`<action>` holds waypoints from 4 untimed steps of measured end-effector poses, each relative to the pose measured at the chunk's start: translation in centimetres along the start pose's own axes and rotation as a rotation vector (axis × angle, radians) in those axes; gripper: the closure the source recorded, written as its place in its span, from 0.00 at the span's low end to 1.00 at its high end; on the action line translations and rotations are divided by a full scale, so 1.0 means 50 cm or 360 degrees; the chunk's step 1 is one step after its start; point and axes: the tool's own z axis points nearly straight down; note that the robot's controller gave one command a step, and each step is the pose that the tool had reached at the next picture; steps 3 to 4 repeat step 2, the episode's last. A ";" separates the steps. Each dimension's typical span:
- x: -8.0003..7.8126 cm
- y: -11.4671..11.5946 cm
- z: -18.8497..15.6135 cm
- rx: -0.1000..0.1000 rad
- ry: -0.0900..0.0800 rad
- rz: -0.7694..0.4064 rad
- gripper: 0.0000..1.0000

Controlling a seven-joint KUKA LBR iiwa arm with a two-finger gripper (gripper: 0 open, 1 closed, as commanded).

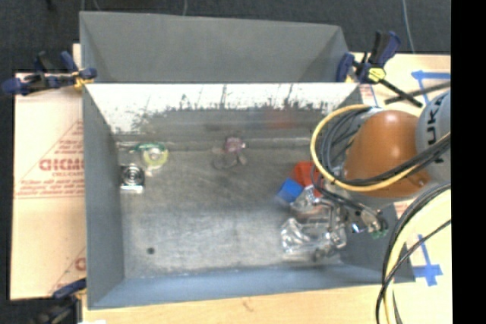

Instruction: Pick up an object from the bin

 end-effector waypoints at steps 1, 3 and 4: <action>-0.002 -0.002 -0.004 0.0003 -0.0004 -0.0002 1.00; -0.005 -0.006 -0.152 0.0001 -0.0007 0.0001 1.00; -0.005 -0.006 -0.152 0.0001 -0.0007 0.0001 1.00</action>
Offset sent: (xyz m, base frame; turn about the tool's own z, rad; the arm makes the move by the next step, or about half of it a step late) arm 0.0000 0.0000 0.0000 0.0000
